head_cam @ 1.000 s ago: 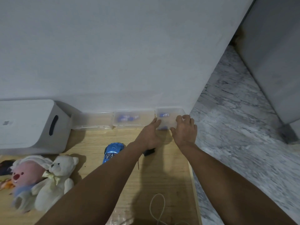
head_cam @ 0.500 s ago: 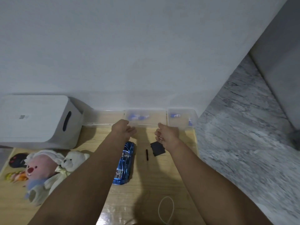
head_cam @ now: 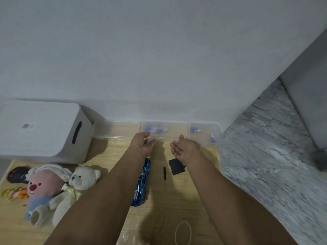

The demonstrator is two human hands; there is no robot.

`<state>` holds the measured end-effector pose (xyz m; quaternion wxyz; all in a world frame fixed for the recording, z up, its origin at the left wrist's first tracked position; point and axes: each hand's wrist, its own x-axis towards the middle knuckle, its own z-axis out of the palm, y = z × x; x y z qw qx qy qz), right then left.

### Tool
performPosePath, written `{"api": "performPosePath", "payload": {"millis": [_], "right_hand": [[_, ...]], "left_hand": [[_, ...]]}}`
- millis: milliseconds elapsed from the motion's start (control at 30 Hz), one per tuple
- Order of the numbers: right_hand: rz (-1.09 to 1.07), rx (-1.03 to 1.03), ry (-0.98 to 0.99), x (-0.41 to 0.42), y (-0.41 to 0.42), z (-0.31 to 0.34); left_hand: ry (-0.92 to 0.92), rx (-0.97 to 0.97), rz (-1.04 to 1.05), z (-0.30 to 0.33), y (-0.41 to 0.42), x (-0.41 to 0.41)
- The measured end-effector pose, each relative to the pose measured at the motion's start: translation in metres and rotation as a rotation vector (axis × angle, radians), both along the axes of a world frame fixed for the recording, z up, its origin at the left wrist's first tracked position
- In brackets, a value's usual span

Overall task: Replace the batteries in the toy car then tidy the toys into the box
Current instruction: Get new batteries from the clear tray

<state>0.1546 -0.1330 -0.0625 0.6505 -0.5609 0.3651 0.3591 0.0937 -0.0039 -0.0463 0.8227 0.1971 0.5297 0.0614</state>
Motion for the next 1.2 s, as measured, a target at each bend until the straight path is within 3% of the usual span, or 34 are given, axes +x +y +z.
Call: {"api": "performPosePath", "payload": {"millis": [300,500,667,833,933,1100,1200], "right_hand": [[-0.114,-0.043,-0.172,-0.003,0.003,0.023],[-0.033,-0.192,-0.415,-0.005,0.009,0.019],[-0.008,-0.222,-0.448,-0.002,0.011,0.016],[0.002,-0.161,-0.459,-0.003,0.011,0.016],[0.128,-0.202,-0.607,-0.009,0.011,0.008],[0.591,-0.445,-0.972,-0.016,0.015,0.002],[0.868,-0.546,-1.08,-0.008,0.021,0.0]], "left_hand": [[-0.036,-0.085,0.139,0.005,-0.002,-0.004],[0.027,-0.002,-0.091,0.021,0.0,0.0],[0.23,0.227,-0.26,0.024,0.007,-0.002],[0.184,0.452,-0.243,0.019,0.014,-0.003],[0.197,0.568,-0.375,0.022,0.014,-0.003],[0.189,0.877,-0.574,0.025,0.013,-0.008],[0.2,1.005,-0.716,0.022,0.017,-0.013]]}}
